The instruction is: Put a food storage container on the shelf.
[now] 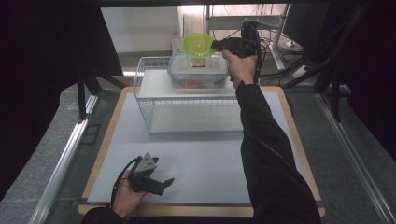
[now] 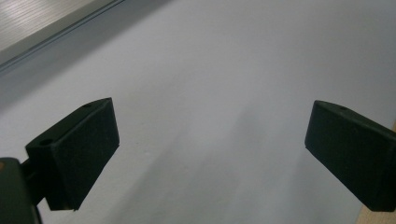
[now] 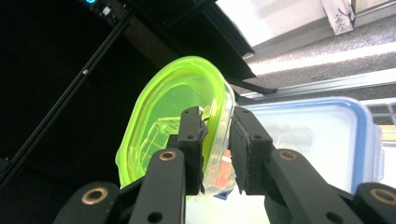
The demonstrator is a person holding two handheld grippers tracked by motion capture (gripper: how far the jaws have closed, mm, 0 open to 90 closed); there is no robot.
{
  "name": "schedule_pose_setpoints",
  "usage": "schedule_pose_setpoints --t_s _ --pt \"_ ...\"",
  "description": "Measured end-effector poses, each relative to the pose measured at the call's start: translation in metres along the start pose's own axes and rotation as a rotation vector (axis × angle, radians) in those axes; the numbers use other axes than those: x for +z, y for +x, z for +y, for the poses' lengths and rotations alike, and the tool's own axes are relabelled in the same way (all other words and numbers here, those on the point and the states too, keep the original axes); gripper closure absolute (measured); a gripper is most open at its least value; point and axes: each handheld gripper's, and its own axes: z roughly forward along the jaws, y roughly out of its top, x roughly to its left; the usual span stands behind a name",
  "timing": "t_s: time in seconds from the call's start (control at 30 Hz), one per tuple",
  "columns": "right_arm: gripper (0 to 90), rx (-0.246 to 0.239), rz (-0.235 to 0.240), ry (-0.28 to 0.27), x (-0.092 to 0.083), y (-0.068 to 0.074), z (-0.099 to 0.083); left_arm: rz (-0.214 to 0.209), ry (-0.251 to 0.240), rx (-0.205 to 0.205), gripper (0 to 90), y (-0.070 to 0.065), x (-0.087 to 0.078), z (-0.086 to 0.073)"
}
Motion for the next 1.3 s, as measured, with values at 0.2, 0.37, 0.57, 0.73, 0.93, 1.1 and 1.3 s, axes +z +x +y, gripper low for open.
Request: schedule_pose_setpoints --t_s 0.2,0.37,0.57,0.73,0.93,1.1,1.3 --pt "72.5 -0.001 0.011 0.016 -0.003 0.003 -0.001 -0.002 0.008 0.002 3.0 -0.001 0.002 0.000" --pt "65.5 0.006 0.002 0.022 -0.001 0.001 0.001 -0.004 0.015 0.003 3.0 -0.001 0.002 0.000" --pt "56.9 -0.013 -0.006 0.015 0.000 -0.003 0.001 -0.006 0.015 0.004 3.1 -0.001 0.003 0.000" --pt "42.2 -0.086 -0.009 0.024 -0.002 -0.001 0.002 -0.005 0.013 0.007 3.1 -0.001 0.002 0.000" --pt "27.5 -0.202 -0.027 0.040 -0.012 0.002 0.000 -0.005 0.012 0.009 3.2 -0.001 0.002 0.000" --pt "19.9 -0.281 -0.022 0.064 -0.021 0.002 -0.010 -0.004 0.012 0.009 3.2 -0.002 0.002 0.000" --pt "13.1 -0.358 -0.016 0.082 -0.031 0.000 -0.026 -0.010 0.004 0.004 3.2 -0.002 0.002 0.001"
